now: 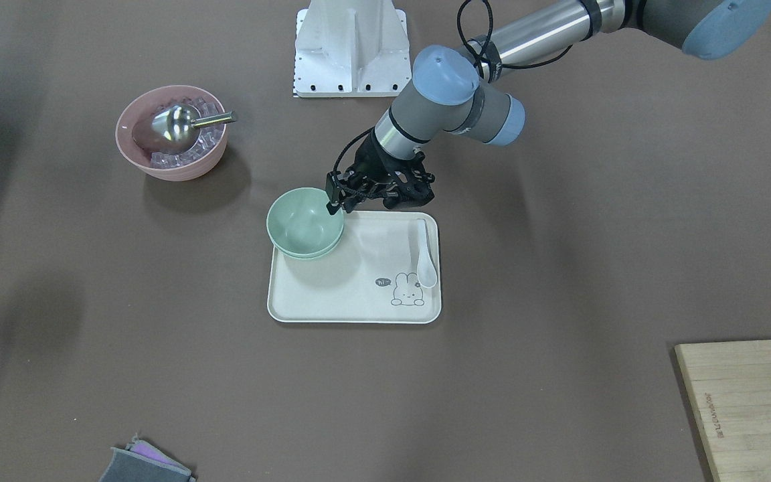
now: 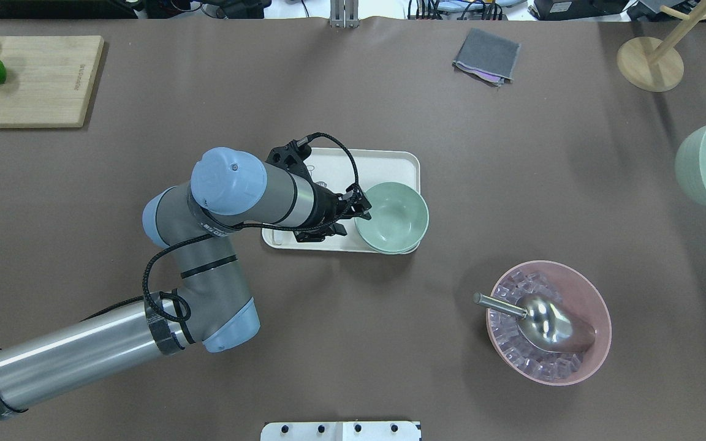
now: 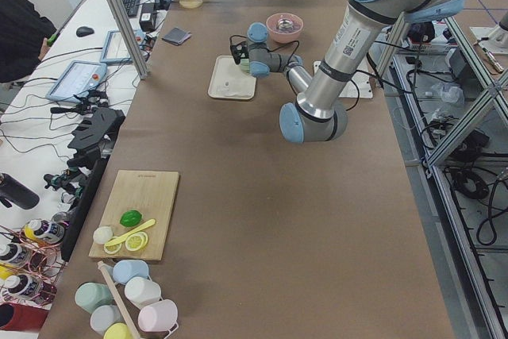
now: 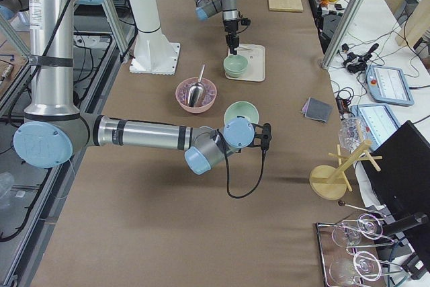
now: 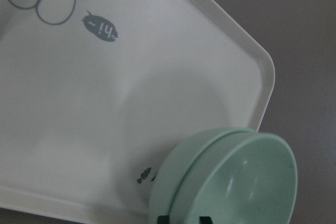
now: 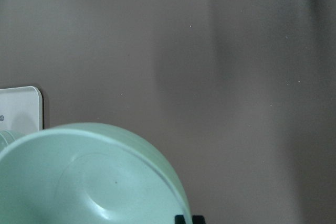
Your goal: Stack green bowls together
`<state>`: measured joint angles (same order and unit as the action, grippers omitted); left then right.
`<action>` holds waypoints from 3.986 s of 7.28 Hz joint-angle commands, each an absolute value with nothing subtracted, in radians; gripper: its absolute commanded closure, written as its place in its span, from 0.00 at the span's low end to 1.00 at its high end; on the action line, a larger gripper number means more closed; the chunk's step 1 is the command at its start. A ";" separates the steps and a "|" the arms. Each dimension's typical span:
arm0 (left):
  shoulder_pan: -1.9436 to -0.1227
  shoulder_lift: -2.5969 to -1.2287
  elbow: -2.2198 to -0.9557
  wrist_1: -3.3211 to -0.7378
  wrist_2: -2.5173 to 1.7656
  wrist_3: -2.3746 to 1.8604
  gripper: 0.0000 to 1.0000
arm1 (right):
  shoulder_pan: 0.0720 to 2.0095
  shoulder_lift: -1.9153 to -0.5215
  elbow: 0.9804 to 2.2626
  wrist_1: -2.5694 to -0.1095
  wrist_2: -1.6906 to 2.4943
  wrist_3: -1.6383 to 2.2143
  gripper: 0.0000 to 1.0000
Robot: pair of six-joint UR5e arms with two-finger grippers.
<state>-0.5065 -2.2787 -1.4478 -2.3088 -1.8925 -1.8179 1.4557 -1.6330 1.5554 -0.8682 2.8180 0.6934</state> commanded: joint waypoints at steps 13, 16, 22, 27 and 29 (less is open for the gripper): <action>-0.822 -2.158 -1.580 -2.154 -2.071 -1.637 0.02 | 0.820 -1.151 1.612 -0.864 2.455 1.442 1.00; -0.825 -2.157 -1.575 -2.154 -2.071 -1.632 0.02 | 0.793 -1.106 1.565 -0.867 2.387 1.442 1.00; -0.828 -2.140 -1.569 -2.155 -2.068 -1.631 0.02 | 0.724 -1.108 1.566 -0.867 2.349 1.448 1.00; -0.828 -2.141 -1.548 -2.171 -2.068 -1.632 0.02 | 0.767 -1.123 1.594 -0.934 2.382 1.451 1.00; -0.828 -2.141 -1.548 -2.172 -2.068 -1.631 0.02 | 0.769 -1.123 1.611 -0.977 2.382 1.451 1.00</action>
<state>-0.8283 -2.1414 -1.5480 -2.1709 -2.0678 -1.6318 0.7666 -1.1211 1.6007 -0.9510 2.3814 1.4512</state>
